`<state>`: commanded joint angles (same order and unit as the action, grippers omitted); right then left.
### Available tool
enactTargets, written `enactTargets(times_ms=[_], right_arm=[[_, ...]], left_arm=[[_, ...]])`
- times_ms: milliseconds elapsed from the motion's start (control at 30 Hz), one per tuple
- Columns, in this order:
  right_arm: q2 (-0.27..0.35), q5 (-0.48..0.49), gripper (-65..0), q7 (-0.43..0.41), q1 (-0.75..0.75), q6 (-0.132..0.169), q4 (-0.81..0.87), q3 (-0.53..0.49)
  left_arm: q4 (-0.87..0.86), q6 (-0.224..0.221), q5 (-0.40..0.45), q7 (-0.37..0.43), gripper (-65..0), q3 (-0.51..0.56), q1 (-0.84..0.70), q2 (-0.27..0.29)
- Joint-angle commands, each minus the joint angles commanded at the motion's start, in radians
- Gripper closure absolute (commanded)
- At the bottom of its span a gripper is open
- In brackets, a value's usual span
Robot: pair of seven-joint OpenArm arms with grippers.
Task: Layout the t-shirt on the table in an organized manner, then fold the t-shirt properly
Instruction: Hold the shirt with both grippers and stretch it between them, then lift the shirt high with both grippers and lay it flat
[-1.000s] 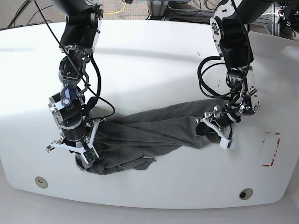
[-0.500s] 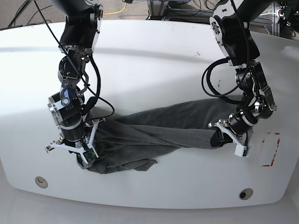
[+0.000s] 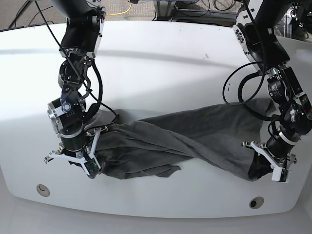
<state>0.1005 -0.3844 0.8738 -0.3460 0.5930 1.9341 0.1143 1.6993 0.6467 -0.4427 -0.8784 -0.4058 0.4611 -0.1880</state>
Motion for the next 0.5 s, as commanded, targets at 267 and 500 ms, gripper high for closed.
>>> enactTargets(times_ms=[267,500], right_arm=[[0.035,-0.002,-0.2,0.003,-0.083,0.0,-0.002,-0.009],[0.087,-0.002,-0.2,0.003,-0.184,0.0,-0.008,-0.063]], left_arm=[[0.008,0.0,-0.005,-0.003,-1.0,-0.002,0.115,-0.043],[0.023,0.0,0.0,-0.043,-1.0,-0.006,0.25,-0.055]])
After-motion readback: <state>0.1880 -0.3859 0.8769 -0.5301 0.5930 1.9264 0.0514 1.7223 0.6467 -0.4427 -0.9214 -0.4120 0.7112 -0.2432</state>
